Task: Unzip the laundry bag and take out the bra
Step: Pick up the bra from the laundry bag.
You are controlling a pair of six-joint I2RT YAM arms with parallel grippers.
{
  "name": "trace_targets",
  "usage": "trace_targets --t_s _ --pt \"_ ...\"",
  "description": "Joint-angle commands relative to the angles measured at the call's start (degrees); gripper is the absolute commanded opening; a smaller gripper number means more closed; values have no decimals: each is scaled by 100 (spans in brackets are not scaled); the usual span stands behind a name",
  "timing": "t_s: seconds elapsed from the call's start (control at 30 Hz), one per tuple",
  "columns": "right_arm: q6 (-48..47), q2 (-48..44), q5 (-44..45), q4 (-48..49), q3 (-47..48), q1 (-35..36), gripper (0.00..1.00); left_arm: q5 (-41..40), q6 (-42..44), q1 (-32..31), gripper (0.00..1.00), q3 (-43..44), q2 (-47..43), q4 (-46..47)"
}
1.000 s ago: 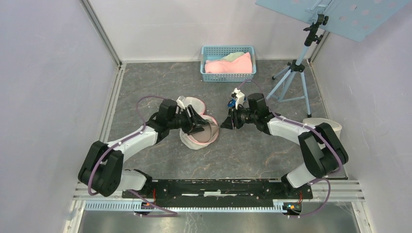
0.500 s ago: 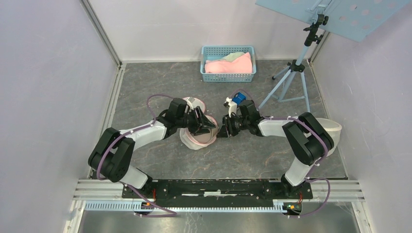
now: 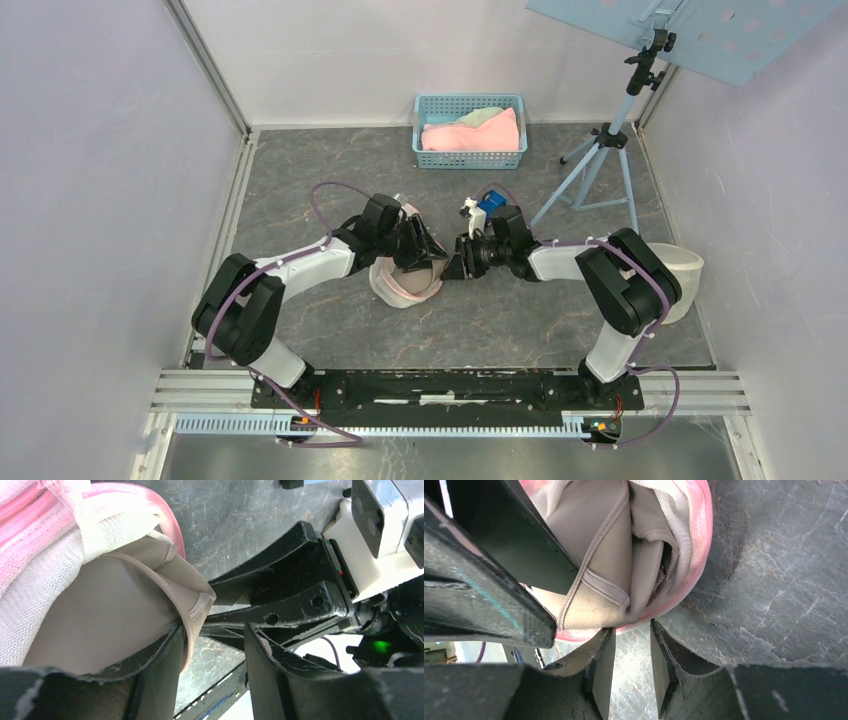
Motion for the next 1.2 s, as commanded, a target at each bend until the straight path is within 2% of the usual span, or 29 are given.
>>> trace_targets --t_s 0.0,0.1,0.27,0.43,0.5,0.57,0.87,1.17 --pt "247 31 -75 595 81 57 36 -526 392 -48 52 253 77 -454" --pt "369 39 -72 784 23 81 36 -195 48 -51 40 -1 106 198" --pt "338 34 43 881 -61 88 36 392 -390 -39 27 -241 58 1313" --pt "45 85 285 637 -38 116 41 987 -695 5 3 -202 -265 1936" --pt "-41 96 446 625 -28 151 48 1457 -906 27 2 -169 -355 2469" --pt "-91 128 572 637 13 199 47 1765 -1099 44 2 -136 -448 2816" --pt "-352 262 918 486 169 333 35 2731 -1821 267 2 -73 -845 4382" --pt "-570 178 925 306 250 356 36 3090 -1073 904 2 711 -1247 3751"
